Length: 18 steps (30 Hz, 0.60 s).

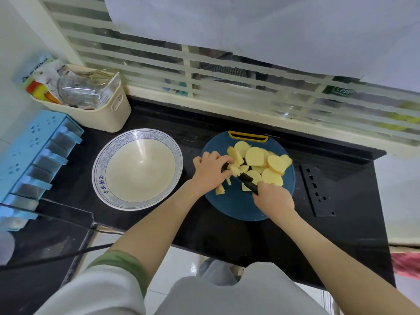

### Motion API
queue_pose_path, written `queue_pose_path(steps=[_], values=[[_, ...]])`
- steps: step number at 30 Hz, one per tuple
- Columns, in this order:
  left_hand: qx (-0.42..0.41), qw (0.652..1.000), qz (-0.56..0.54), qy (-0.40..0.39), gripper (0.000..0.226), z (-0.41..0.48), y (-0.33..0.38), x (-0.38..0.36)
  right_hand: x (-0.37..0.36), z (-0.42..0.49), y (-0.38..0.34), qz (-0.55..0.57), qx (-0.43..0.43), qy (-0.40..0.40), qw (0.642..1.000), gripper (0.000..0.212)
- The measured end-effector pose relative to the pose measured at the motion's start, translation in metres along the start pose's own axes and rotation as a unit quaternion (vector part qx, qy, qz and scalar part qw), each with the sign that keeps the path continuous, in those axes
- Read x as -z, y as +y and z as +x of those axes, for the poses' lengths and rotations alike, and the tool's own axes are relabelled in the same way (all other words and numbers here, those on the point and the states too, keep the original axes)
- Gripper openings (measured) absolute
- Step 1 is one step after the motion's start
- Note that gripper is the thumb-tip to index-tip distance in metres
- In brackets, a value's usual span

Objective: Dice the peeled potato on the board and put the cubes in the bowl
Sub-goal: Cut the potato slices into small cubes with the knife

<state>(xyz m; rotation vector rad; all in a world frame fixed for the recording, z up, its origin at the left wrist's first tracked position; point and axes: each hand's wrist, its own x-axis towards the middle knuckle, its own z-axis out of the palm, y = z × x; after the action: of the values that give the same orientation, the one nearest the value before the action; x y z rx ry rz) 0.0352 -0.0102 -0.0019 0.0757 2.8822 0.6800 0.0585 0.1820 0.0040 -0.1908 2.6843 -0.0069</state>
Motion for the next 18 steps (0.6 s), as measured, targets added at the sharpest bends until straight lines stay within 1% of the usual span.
queue_pose_path(steps=[2, 4, 8, 10, 16, 18], values=[[-0.008, 0.999, 0.027, -0.024, 0.030, 0.005, 0.000, 0.000, -0.002, 0.001, 0.002, -0.015, 0.008, 0.001, 1.000, 0.022], [-0.001, 0.999, 0.031, -0.035, 0.029, 0.010, -0.001, -0.002, -0.004, 0.002, 0.004, -0.021, 0.010, -0.001, 1.000, 0.022], [0.042, 0.998, 0.026, -0.048, 0.025, 0.020, 0.001, -0.008, -0.005, 0.005, 0.009, -0.073, 0.034, -0.005, 0.997, 0.026], [0.059, 0.996, 0.046, -0.050, 0.025, 0.026, 0.000, -0.010, -0.004, 0.006, 0.011, -0.102, 0.051, -0.008, 0.993, 0.027], [0.096, 0.986, 0.119, -0.066, 0.031, 0.035, -0.004, -0.015, -0.004, 0.007, 0.016, -0.136, 0.082, -0.017, 0.987, 0.029], [0.103, 0.984, 0.124, -0.074, 0.035, 0.036, -0.007, -0.016, -0.004, 0.006, 0.019, -0.144, 0.089, -0.016, 0.985, 0.029]])
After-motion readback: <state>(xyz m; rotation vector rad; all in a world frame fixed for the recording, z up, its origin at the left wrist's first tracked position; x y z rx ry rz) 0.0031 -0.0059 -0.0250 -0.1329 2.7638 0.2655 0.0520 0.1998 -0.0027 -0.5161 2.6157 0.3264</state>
